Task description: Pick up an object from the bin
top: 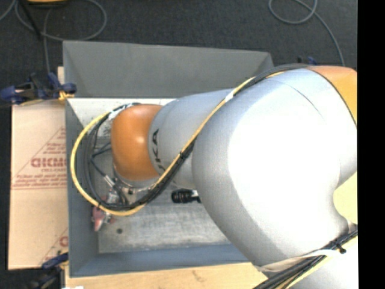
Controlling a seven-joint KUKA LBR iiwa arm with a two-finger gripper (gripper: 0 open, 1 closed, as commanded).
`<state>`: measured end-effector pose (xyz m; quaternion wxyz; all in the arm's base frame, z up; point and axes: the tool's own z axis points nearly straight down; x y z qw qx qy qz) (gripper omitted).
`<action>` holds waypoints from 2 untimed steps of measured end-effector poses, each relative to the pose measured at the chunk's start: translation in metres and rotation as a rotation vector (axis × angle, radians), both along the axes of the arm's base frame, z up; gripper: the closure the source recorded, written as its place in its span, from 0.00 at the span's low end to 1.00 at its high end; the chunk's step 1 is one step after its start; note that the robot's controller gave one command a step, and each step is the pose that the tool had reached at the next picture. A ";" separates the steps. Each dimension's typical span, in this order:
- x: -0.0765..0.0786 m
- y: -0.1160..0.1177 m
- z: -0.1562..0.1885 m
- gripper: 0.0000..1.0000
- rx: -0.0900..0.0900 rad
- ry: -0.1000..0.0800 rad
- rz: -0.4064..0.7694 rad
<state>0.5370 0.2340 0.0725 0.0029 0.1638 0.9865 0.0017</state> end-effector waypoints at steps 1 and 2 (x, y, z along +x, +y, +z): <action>-0.003 -0.001 0.009 1.00 -0.003 0.009 0.001; 0.000 -0.001 0.029 1.00 -0.001 0.004 0.002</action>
Offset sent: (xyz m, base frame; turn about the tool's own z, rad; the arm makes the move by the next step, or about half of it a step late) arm -0.0003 -0.0001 0.0377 0.0000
